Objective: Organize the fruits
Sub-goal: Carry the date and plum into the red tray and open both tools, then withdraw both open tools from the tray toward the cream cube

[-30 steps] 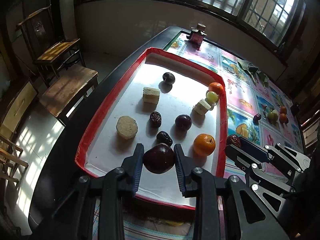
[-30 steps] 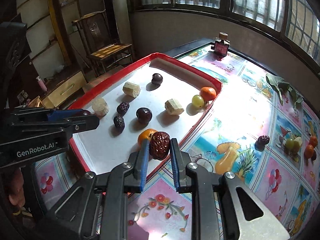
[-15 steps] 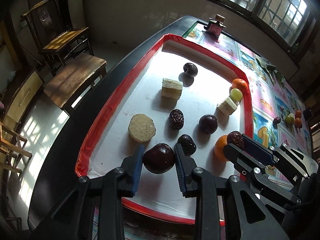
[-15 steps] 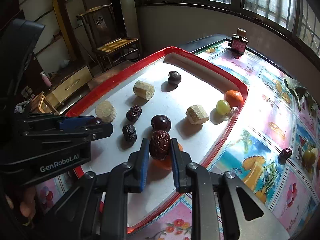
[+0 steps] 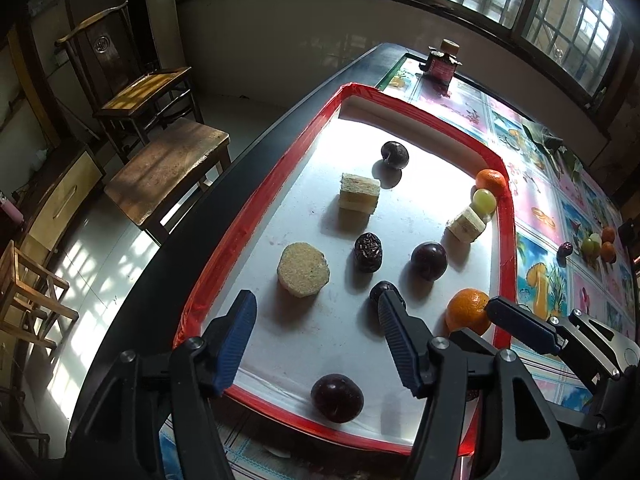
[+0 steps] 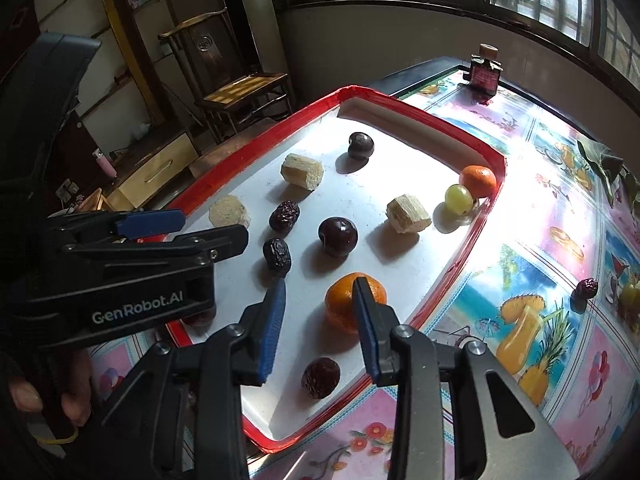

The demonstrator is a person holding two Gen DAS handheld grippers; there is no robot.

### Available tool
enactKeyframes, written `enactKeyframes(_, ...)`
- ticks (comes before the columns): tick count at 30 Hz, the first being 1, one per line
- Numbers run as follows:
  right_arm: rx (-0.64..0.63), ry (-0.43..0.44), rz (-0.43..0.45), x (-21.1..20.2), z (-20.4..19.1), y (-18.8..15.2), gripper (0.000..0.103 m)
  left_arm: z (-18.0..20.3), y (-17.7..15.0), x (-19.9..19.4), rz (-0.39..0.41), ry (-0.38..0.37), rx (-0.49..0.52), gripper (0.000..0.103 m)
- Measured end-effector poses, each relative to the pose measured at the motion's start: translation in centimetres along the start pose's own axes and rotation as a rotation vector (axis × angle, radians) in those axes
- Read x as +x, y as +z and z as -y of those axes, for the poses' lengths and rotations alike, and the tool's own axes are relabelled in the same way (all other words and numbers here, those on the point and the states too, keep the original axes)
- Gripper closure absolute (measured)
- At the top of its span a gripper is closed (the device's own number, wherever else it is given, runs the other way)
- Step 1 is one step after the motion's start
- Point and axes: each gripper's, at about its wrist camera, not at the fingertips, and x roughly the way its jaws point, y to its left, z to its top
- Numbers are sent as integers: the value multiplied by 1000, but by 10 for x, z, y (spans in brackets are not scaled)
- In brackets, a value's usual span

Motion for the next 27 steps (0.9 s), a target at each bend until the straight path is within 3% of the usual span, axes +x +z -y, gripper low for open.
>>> enactKeyframes(17, -19, -43, 13, -26, -4, -18, 58, 14, -14, -18, 30, 40, 29, 39)
enactKeyframes(27, 79, -87, 38, -63, 47, -52, 49, 86, -32, -24, 16, -25, 109, 39)
